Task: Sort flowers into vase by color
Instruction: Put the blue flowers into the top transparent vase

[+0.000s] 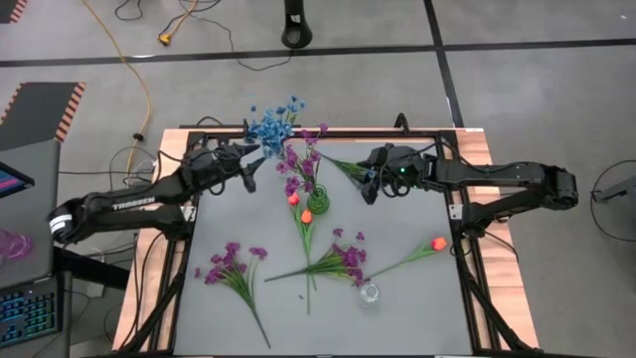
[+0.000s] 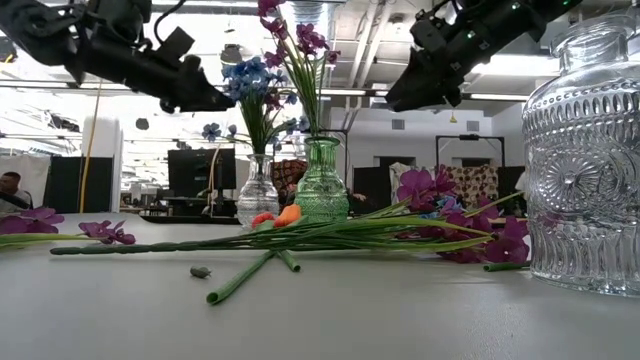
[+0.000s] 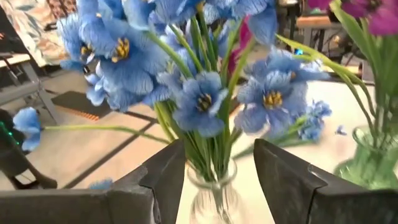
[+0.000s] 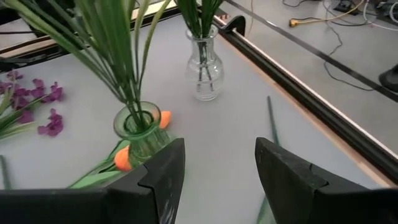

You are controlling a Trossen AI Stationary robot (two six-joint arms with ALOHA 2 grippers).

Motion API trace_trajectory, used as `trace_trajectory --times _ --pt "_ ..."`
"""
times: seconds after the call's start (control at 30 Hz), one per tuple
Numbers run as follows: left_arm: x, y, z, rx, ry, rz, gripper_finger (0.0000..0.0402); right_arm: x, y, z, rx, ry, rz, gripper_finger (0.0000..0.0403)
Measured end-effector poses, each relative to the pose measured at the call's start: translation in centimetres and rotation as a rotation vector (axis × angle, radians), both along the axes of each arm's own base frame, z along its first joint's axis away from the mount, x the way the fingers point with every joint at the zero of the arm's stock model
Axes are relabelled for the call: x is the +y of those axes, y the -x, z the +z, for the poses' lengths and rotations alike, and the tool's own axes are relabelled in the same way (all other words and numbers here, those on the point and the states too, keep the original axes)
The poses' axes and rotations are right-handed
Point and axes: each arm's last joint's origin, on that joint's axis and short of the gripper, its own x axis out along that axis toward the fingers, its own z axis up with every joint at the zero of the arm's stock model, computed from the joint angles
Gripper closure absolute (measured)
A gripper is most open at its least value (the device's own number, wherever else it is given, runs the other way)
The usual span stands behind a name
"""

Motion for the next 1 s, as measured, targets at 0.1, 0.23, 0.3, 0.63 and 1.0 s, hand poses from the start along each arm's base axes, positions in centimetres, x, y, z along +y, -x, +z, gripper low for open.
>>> trace_trajectory --times 0.1,0.23,0.3,0.63,1.0 --pt "-0.6 0.5 0.0 0.026 0.015 -0.013 0.0221 -0.8 0.2 0.0 0.002 0.007 -0.043 0.0180" --pt "-1.1 0.8 0.0 0.040 0.037 -0.033 0.0221 -2.2 0.6 -0.1 0.007 0.009 -0.100 0.0180" --pt "-1.3 0.8 0.0 0.041 0.047 -0.041 0.0221 -3.1 0.9 -0.2 0.022 0.022 -0.124 0.0180" --pt "-2.1 0.0 -0.5 0.060 0.079 -0.102 0.0221 -7.7 0.4 -1.5 0.074 -0.091 -0.110 0.0180" --pt "-2.5 -0.6 -1.2 0.088 0.122 -0.130 0.0221 -11.9 -3.7 -5.7 0.284 -0.149 -0.094 0.0180"
